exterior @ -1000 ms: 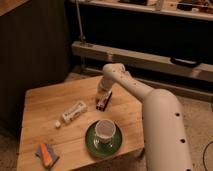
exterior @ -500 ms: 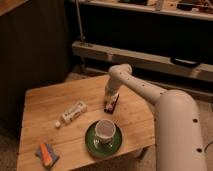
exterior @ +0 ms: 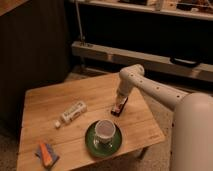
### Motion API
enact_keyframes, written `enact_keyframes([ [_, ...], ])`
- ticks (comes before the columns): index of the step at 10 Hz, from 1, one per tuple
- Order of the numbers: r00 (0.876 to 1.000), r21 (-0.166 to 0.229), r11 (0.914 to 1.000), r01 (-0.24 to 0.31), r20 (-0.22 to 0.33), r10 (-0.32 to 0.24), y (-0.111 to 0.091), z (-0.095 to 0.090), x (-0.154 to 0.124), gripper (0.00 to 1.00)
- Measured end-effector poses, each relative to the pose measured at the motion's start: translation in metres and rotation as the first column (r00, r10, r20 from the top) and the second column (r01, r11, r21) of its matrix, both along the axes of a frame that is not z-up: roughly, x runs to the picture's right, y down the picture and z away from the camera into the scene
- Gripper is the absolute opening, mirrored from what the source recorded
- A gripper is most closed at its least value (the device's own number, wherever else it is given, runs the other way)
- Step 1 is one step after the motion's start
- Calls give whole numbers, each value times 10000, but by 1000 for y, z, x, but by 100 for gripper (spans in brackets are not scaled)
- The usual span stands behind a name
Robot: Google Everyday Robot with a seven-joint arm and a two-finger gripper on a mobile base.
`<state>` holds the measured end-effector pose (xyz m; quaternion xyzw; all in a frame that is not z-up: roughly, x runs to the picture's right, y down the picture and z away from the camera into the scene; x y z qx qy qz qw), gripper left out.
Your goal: Push the eraser across the table
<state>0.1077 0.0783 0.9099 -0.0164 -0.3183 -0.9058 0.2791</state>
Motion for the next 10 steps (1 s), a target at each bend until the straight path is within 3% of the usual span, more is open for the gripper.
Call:
enact_keyframes([
  [6,9971,112,9999,-4,-766,12,-12,-29,17,0],
  [10,9900,-54,9993,-361,-1366,350,13,-30,49,0],
])
